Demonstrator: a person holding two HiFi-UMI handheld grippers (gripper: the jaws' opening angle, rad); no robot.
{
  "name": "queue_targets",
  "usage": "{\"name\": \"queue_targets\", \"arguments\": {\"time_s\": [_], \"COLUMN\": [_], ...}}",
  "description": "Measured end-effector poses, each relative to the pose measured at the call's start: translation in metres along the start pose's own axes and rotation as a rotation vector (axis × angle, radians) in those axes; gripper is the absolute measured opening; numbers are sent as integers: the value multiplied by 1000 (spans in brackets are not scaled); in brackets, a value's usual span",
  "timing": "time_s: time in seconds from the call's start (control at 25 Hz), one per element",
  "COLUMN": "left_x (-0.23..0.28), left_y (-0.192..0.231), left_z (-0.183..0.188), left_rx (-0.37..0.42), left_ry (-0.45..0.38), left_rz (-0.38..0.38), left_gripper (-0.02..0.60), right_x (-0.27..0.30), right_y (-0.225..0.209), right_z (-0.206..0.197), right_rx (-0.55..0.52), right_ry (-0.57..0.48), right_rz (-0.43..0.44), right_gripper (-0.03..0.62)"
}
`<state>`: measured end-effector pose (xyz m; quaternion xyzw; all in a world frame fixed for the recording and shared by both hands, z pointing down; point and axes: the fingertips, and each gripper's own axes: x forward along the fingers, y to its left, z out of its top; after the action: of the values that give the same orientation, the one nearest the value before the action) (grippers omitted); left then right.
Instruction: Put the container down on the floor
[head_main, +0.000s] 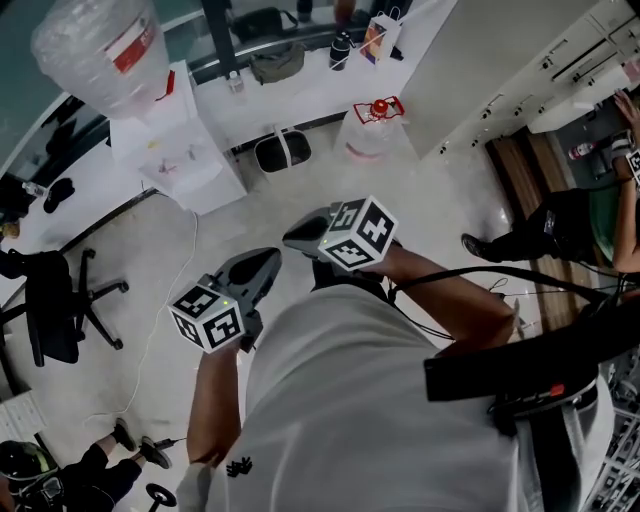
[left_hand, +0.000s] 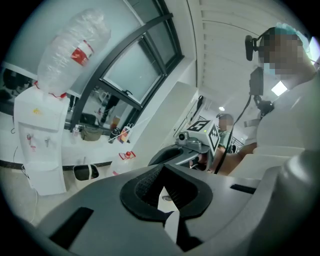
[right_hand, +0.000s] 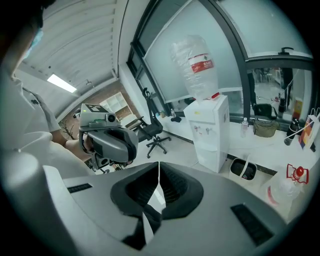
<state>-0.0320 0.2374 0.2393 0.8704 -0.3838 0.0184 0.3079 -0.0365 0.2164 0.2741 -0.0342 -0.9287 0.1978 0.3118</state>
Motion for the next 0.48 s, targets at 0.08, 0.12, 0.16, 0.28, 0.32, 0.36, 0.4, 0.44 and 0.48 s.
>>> {"name": "queue_targets", "arguments": {"time_s": [0.08,0.12,0.16,0.28,0.32,0.36,0.4,0.44,0.48], "left_x": [1,1,1,2,2,3,4,5,6], "left_y": [-1,-1,-1,1,2,4,5,6,7], "left_z": [0,0,0,1,1,1,2,2,2], "left_rx": [-4,-5,-5,-7,-10,-12,-13,-14,-14], "left_ry": [-4,-6,-6,-8,-11,-14,-16,-16,-14], "left_rz": [1,1,3,8,8,8,8,6,5], "left_gripper": [9,9,9,9,9,9,9,9,9], "right_x": [-1,-1,-2,-3,-2,-1,0,0,1], "right_y": [1,1,1,0,-1,-3,-4,-5,-5], "right_z": [-2,-2,-2,-1,-1,-1,0,1,1], "right_rx": [1,1,1,0,-1,-3,-5,-7,-9], "right_ry": [1,1,1,2,2,3,3,4,3], "right_rz": [0,0,-1,-1,-1,-1,-2,-2,-1], "right_gripper": [20,20,20,20,20,20,19,20,19]}}
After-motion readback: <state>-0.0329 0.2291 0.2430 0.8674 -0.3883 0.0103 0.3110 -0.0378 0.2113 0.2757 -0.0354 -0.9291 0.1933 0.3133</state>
